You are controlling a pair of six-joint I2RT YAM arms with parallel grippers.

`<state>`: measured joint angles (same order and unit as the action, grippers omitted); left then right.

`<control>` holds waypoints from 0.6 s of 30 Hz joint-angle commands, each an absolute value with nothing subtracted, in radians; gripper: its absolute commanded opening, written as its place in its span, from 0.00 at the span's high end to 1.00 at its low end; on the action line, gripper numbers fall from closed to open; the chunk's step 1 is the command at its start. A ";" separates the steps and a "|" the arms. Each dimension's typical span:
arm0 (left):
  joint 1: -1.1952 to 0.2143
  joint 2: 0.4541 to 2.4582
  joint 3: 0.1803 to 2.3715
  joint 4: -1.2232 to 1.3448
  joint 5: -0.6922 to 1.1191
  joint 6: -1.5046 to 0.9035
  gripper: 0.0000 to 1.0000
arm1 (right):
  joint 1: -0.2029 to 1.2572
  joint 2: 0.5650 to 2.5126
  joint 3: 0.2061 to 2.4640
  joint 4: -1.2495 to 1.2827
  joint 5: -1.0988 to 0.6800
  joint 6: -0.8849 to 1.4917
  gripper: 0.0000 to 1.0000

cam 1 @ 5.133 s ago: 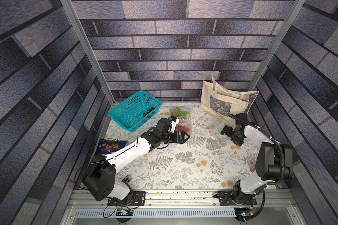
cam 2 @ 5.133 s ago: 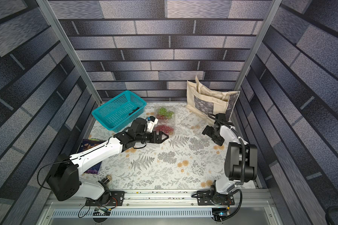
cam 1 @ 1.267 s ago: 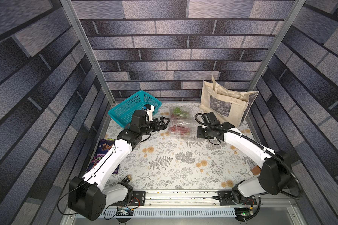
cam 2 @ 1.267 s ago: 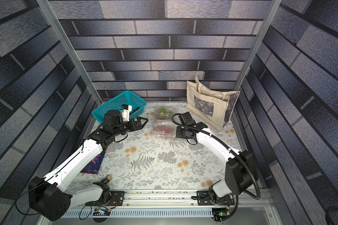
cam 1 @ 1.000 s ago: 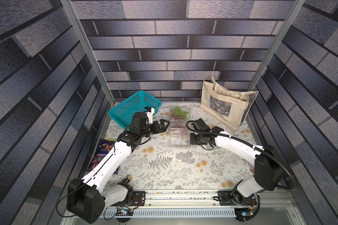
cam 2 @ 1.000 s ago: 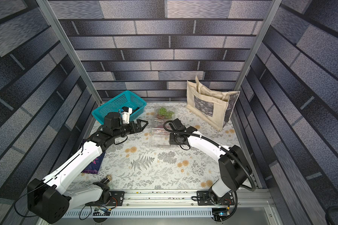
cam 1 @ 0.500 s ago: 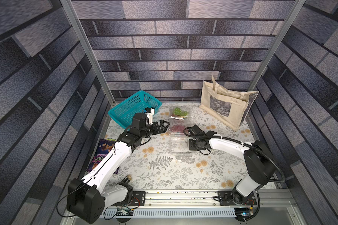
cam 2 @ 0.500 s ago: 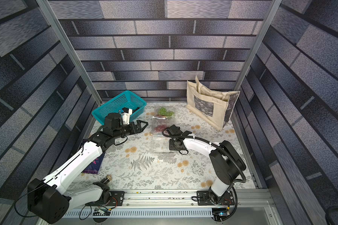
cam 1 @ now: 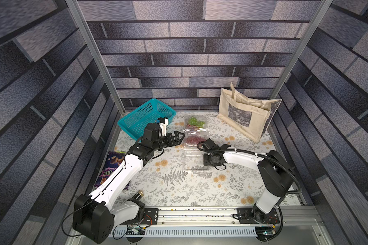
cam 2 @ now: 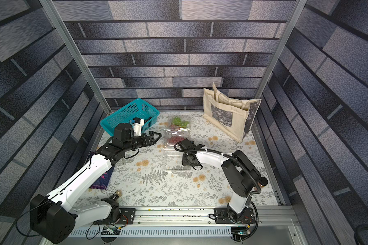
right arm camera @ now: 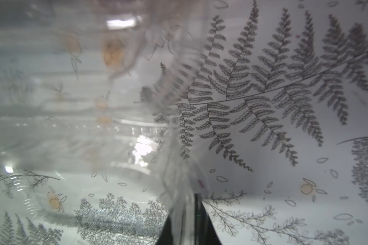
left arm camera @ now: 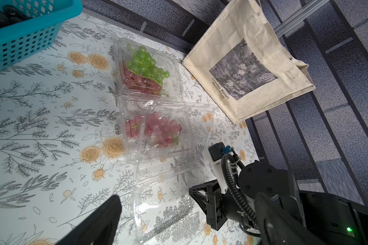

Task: Pack grapes into containers
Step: Place the packing box at the center of the board.

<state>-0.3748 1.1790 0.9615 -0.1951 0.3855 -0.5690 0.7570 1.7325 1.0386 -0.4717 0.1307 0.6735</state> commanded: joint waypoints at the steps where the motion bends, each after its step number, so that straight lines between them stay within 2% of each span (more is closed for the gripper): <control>1: -0.373 1.173 0.954 -0.200 0.394 -0.574 0.00 | 0.768 1.746 1.055 -0.460 0.137 0.690 0.84; 18: -0.373 1.175 0.955 -0.200 0.396 -0.573 0.00 | 0.770 1.751 1.057 -0.476 0.141 0.773 0.84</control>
